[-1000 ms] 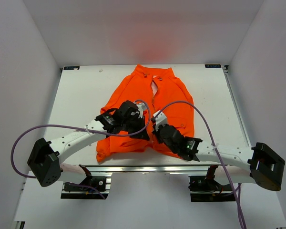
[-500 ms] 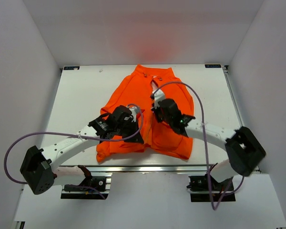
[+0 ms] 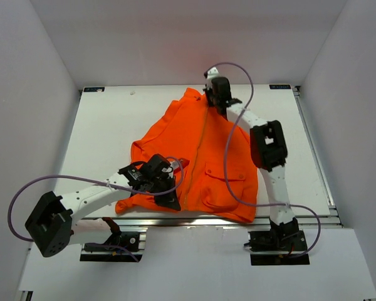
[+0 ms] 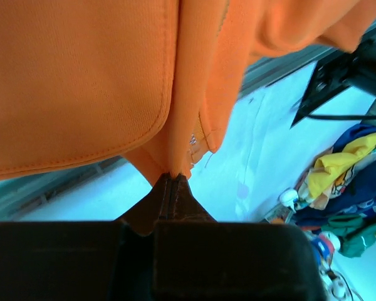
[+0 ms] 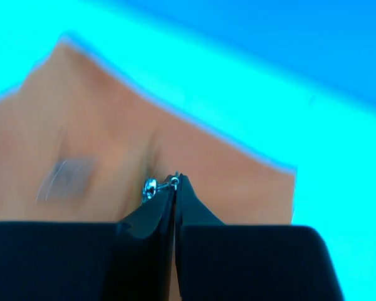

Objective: Zip up the jacket

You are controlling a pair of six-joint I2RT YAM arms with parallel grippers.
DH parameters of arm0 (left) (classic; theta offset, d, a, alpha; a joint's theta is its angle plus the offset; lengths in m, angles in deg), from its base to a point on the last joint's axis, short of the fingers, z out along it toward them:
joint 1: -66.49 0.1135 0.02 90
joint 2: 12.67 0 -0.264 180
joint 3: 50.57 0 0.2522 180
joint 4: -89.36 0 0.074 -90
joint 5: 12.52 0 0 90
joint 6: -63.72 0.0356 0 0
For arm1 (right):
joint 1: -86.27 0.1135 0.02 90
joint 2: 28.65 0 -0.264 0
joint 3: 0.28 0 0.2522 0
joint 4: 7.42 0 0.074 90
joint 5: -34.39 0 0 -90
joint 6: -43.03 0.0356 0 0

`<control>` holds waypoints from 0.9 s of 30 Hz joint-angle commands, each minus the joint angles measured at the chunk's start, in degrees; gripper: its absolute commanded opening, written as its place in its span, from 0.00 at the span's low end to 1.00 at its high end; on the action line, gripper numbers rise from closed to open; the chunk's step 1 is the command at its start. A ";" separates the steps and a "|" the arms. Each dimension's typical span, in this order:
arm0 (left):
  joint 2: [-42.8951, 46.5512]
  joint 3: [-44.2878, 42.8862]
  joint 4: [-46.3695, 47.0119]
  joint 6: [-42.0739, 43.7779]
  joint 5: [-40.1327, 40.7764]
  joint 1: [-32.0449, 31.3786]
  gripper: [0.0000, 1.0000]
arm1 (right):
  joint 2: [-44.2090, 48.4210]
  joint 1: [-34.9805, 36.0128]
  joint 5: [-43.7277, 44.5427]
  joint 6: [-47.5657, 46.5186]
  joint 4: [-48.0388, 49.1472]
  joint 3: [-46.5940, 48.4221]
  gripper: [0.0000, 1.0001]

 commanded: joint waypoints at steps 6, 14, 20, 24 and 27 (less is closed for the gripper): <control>-1.45 0.11 -11.03 -1.83 -4.99 -0.94 0.00 | -18.12 -6.08 2.22 -0.88 7.91 26.17 0.00; -1.98 -3.50 -11.91 -0.87 -2.37 -0.94 0.03 | -9.96 -6.08 -2.08 -0.97 7.32 22.13 0.89; -4.70 -19.12 -19.20 3.88 15.90 -0.85 0.98 | 5.51 -6.08 -0.77 2.98 7.33 6.21 0.89; -6.11 -28.10 -20.26 3.97 29.86 -0.15 0.98 | 17.70 -6.25 1.86 6.24 3.46 -3.27 0.89; -6.55 -34.69 -20.79 4.23 37.08 4.23 0.98 | 27.45 -7.39 6.61 13.86 -1.54 -12.33 0.89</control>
